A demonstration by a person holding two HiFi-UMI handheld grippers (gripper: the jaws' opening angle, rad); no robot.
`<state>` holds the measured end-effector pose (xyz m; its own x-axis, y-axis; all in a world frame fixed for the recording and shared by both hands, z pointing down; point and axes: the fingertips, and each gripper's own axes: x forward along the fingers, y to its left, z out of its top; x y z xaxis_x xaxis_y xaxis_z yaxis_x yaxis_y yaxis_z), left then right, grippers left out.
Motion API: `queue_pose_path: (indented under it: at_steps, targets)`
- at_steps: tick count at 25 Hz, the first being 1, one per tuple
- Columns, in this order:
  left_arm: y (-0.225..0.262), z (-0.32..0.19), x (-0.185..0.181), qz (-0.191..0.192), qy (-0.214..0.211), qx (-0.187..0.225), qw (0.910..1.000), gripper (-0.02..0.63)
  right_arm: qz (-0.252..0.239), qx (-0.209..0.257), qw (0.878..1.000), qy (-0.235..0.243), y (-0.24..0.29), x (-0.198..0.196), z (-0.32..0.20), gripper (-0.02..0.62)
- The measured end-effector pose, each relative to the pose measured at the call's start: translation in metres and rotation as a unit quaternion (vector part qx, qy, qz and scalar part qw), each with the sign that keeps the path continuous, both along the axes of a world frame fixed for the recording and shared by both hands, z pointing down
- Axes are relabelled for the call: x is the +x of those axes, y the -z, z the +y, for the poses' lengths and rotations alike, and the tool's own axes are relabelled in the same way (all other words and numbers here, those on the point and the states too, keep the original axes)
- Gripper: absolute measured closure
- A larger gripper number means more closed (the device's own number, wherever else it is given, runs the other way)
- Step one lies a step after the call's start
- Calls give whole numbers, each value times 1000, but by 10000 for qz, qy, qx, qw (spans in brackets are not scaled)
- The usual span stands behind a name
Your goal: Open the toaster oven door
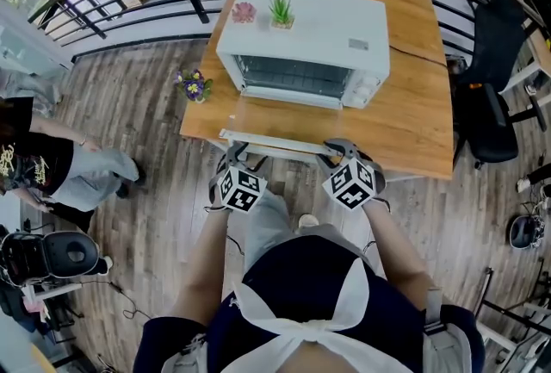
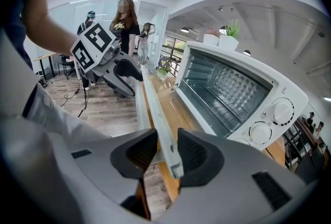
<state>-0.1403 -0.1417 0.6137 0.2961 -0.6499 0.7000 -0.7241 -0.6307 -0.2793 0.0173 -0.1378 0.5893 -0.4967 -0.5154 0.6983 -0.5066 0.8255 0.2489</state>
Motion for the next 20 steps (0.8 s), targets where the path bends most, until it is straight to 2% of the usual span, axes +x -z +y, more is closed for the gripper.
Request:
queue_pose_path:
  at_steps: [16, 20]
  targets:
    - [-11, 2, -1, -36, 124, -88, 9999, 350, 30, -84, 9999, 49, -12, -1, 2, 457]
    - [-14, 4, -2, 127, 255, -168, 9995, 350, 84, -110, 9999, 68, -17, -2, 4, 456]
